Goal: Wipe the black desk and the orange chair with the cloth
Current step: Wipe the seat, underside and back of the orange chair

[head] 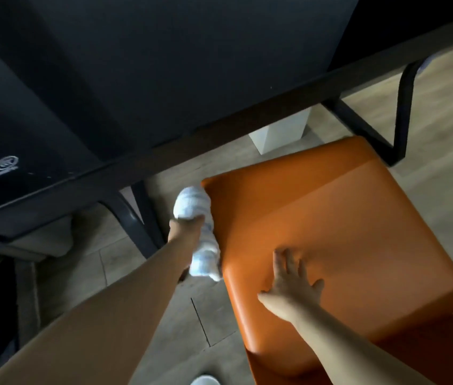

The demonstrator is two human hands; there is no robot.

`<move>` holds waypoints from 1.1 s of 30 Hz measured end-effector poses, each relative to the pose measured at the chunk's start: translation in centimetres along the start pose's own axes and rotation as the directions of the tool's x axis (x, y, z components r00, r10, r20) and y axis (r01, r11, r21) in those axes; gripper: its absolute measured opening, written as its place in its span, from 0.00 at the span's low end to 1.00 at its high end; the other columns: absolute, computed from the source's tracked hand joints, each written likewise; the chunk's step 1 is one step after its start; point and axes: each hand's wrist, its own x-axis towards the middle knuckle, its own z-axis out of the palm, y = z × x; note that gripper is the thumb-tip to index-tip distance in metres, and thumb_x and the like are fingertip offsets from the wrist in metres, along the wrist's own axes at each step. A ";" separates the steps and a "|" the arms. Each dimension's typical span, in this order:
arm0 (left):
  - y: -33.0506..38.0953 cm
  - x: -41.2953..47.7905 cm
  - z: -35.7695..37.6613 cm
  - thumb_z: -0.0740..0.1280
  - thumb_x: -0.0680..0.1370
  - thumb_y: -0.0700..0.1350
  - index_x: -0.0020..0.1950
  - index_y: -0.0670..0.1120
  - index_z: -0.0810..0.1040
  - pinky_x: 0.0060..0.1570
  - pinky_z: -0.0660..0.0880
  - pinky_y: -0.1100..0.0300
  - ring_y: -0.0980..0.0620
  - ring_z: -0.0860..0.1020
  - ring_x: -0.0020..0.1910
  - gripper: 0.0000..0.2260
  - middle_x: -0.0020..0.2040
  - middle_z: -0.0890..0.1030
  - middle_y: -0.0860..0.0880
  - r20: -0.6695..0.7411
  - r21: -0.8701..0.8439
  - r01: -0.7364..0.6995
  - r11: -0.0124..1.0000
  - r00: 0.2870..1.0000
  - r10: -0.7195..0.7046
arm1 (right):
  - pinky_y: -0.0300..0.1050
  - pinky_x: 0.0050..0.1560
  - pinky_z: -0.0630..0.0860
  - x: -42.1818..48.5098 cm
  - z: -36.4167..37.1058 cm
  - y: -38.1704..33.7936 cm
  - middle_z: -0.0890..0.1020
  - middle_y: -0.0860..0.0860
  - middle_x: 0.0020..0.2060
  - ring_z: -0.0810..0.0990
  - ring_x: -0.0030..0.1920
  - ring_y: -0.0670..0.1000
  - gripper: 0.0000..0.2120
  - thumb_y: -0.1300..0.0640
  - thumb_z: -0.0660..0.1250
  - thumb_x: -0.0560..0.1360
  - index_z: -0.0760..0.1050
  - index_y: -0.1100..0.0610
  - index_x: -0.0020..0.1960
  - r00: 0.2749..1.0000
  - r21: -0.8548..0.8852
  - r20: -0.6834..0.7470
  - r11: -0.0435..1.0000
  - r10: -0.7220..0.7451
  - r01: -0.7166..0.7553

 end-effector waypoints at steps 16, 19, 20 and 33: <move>-10.7 -7.6 2.5 0.65 0.75 0.48 0.66 0.64 0.69 0.66 0.60 0.56 0.48 0.57 0.67 0.21 0.74 0.55 0.58 0.451 0.563 -0.712 0.420 0.691 0.565 | 0.59 0.74 0.49 0.8 -0.8 1.3 0.35 0.47 0.75 0.37 0.76 0.56 0.45 0.48 0.64 0.72 0.36 0.46 0.76 0.984 0.116 0.158 0.991 -0.087 0.069; -8.8 -6.3 2.8 0.64 0.76 0.47 0.67 0.61 0.70 0.63 0.59 0.58 0.46 0.59 0.65 0.20 0.74 0.57 0.56 0.380 0.543 -0.661 0.517 0.743 0.551 | 0.57 0.74 0.49 0.9 -1.1 1.5 0.35 0.45 0.76 0.37 0.76 0.55 0.43 0.51 0.62 0.71 0.37 0.45 0.76 0.984 0.156 0.152 0.985 -0.097 0.073; -7.0 -5.0 3.1 0.64 0.77 0.46 0.68 0.58 0.70 0.64 0.59 0.58 0.44 0.60 0.65 0.20 0.74 0.58 0.53 0.324 0.542 -0.619 0.568 0.778 0.539 | 0.57 0.74 0.50 1.0 -1.1 1.5 0.35 0.45 0.75 0.37 0.76 0.54 0.44 0.53 0.61 0.70 0.37 0.45 0.76 0.983 0.165 0.156 0.984 -0.098 0.071; -18.1 -15.3 3.7 0.72 0.67 0.53 0.58 0.52 0.78 0.61 0.70 0.49 0.44 0.68 0.62 0.21 0.65 0.66 0.50 0.347 0.364 -0.258 0.895 0.929 0.127 | 0.51 0.72 0.56 -1.9 -1.0 4.1 0.43 0.46 0.77 0.47 0.76 0.52 0.37 0.48 0.63 0.74 0.45 0.47 0.77 0.963 0.212 0.199 0.967 -0.183 0.141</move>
